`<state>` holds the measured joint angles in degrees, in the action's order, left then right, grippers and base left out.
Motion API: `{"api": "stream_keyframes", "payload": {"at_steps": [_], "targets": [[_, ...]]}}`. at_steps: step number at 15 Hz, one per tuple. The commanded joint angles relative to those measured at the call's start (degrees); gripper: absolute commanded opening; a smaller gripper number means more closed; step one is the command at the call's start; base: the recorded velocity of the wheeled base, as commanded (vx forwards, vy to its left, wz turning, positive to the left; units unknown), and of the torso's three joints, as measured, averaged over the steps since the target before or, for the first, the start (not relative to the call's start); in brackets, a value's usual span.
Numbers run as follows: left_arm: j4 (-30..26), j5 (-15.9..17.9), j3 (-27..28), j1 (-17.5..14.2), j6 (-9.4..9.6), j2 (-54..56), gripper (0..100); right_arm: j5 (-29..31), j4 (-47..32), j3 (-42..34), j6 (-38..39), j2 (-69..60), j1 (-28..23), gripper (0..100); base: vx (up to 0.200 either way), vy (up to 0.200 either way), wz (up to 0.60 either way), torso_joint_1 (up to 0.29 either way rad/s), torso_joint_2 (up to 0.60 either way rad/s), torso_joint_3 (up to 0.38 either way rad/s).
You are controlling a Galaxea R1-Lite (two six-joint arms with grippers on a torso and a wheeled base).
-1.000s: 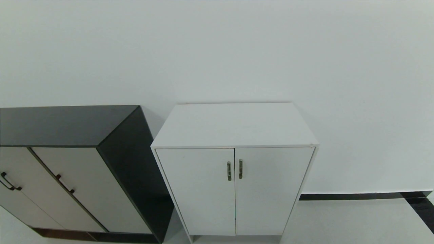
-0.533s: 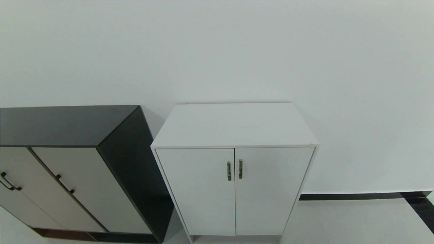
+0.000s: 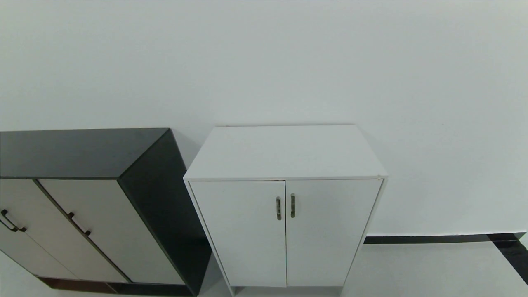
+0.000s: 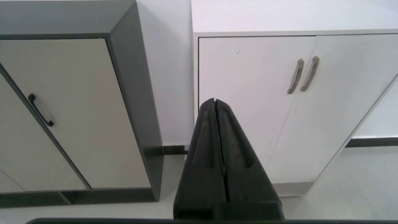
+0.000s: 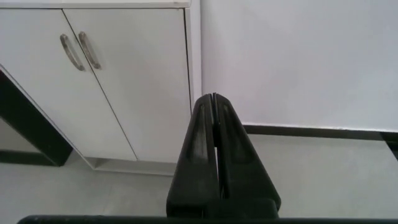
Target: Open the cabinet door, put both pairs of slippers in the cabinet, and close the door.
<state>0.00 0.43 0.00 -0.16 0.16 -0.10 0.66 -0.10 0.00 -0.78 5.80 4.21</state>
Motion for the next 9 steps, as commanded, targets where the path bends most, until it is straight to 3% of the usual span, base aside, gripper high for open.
{"api": "stream_keyframes", "payload": {"at_steps": [1, 9], "targets": [[0.0, 0.0, 0.0, 0.0, 0.02, 0.0, 0, 0.0, 0.0, 0.0, 0.1, 3.0, -1.5, 0, 0.000, 0.000, 0.00, 0.000, 0.00, 0.000], [0.0, 0.0, 0.0, 0.0, 0.02, 0.0, 0, 0.0, 0.0, 0.1, -0.4, -5.8, -4.3, 0, 0.000, 0.000, 0.00, 0.000, 0.00, 0.000]]}}
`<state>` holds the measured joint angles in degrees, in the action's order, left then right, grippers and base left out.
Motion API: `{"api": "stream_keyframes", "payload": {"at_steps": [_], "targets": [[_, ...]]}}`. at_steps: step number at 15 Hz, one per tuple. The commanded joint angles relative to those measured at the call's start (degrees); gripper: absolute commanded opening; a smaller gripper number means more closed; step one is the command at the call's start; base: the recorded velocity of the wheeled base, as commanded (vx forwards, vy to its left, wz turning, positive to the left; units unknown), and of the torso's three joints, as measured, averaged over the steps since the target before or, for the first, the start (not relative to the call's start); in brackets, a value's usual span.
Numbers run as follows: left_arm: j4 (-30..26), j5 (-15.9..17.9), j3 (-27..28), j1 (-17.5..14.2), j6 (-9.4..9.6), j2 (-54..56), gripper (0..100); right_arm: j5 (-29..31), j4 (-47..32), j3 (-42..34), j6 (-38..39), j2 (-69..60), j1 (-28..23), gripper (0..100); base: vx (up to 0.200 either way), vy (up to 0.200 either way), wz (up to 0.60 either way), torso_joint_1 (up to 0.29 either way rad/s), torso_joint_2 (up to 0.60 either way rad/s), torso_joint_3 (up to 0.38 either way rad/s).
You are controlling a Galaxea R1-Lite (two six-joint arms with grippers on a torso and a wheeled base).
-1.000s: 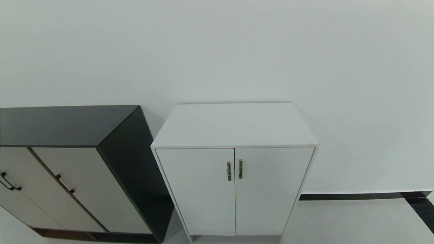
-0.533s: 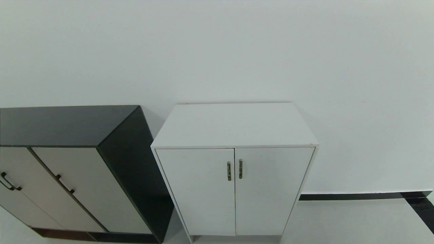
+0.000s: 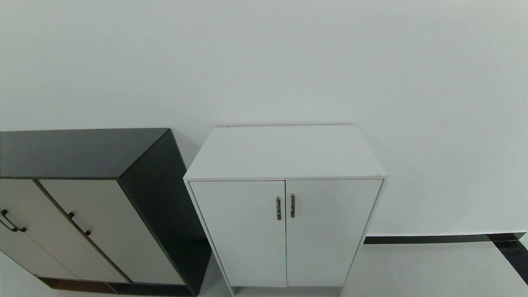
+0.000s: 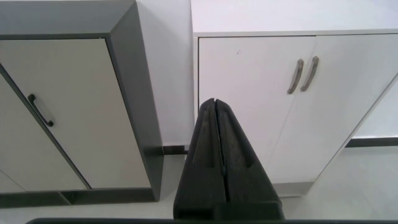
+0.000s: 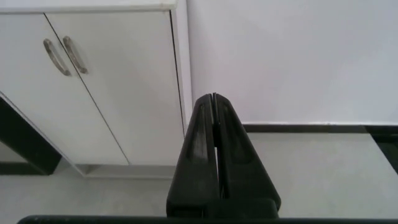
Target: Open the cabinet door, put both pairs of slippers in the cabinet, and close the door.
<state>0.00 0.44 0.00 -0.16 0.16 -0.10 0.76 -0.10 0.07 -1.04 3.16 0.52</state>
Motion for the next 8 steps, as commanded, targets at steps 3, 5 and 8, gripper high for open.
{"api": "stream_keyframes", "payload": {"at_steps": [3, 5, 8], "targets": [[0.0, 0.0, 0.0, 0.0, 0.02, 0.0, 0, 0.6, 0.0, 0.0, 0.2, -3.2, -0.6, 0, 0.000, 0.000, 0.00, 0.000, 0.00, 0.000], [0.0, 0.0, 0.0, 0.0, 0.11, 0.0, 0, 0.6, 0.0, -0.1, 0.5, -3.2, -0.6, 0, 0.000, 0.000, 0.00, 0.000, 0.00, 0.000], [0.0, 0.0, 0.0, 0.0, 0.11, 0.0, 0, 0.3, 0.0, -0.1, 1.3, -3.2, -0.6, 0, 0.000, 0.000, 0.00, 0.000, 0.00, 0.000]]}}
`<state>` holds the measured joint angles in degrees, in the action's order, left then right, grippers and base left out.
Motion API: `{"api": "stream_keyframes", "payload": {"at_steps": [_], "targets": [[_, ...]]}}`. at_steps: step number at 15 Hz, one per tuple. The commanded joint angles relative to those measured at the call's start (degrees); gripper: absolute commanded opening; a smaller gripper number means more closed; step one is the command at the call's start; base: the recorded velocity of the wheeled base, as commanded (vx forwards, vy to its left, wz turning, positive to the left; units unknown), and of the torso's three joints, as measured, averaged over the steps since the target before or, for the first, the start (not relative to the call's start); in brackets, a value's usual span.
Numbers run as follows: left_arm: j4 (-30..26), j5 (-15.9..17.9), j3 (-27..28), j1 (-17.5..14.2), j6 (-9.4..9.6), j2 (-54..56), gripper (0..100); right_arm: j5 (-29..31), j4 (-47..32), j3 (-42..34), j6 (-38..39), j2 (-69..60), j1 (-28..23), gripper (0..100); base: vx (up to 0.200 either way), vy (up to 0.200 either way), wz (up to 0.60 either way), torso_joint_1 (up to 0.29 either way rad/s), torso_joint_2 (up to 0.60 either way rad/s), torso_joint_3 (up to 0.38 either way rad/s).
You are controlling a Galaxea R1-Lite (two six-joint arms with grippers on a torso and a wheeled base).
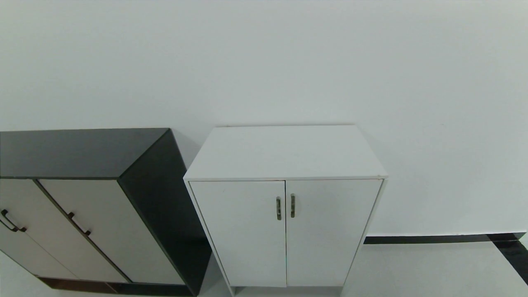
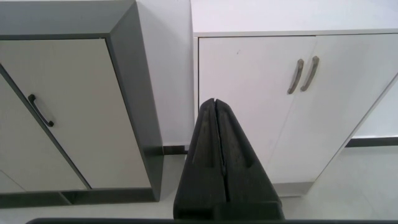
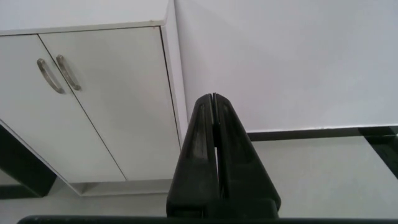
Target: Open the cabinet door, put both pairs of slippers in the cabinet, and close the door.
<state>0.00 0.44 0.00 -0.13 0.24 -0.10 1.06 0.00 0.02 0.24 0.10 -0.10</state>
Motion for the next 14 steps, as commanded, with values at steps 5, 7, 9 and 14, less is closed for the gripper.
{"api": "stream_keyframes", "payload": {"at_steps": [5, 7, 9, 14], "targets": [[0.0, 0.0, 0.0, 0.0, 0.02, 0.0, 0, 0.0, 0.0, 0.0, 0.0, -0.1, 0.0, 0, 0.000, 0.000, 0.00, 0.000, 0.00, 0.000], [0.0, 0.0, 0.0, 0.0, 0.02, 0.0, 0, 0.0, 0.0, 0.0, 0.0, -0.1, 0.0, 0, 0.000, 0.000, 0.00, 0.000, 0.00, 0.000], [0.0, 0.0, 0.0, 0.0, 0.02, 0.0, 0, 0.0, -0.1, 0.0, 0.0, -0.1, 0.0, 0, 0.000, 0.000, 0.00, 0.000, 0.00, 0.000], [0.0, -0.1, 0.0, 0.0, 0.02, 0.0, 0, 0.0, -0.1, 0.0, -0.1, -0.1, 0.0, 0, 0.000, 0.000, 0.00, 0.000, 0.00, 0.000]]}}
